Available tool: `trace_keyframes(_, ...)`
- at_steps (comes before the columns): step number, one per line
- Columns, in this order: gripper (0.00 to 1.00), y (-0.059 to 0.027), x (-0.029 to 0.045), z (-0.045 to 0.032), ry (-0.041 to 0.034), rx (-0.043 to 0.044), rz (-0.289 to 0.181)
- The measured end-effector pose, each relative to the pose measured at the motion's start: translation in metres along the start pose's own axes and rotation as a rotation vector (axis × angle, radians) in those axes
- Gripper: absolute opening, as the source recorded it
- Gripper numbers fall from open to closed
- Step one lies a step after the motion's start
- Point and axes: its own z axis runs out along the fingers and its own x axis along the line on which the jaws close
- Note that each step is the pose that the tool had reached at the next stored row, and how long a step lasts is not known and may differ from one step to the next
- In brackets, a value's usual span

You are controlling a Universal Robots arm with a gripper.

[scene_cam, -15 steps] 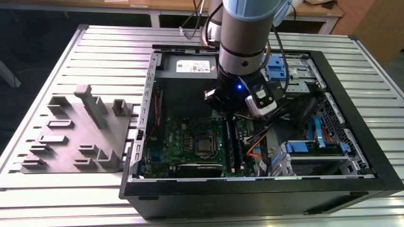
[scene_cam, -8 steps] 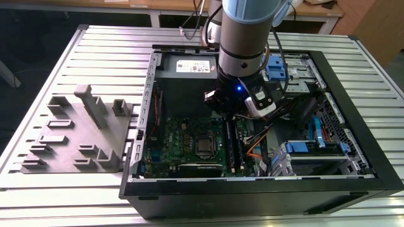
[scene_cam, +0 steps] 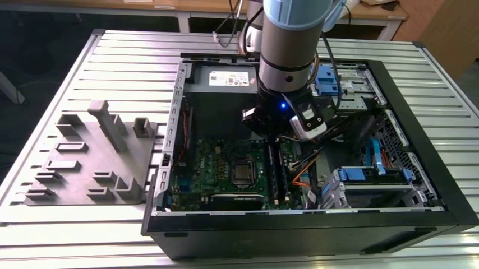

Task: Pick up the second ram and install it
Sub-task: 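Press down the second ram until it locks into place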

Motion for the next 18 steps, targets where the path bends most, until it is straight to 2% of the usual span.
trace_keyframes(18, 0.07, -0.0001, 0.0002, 0.0039, -0.0002, -0.0018, 0.000)
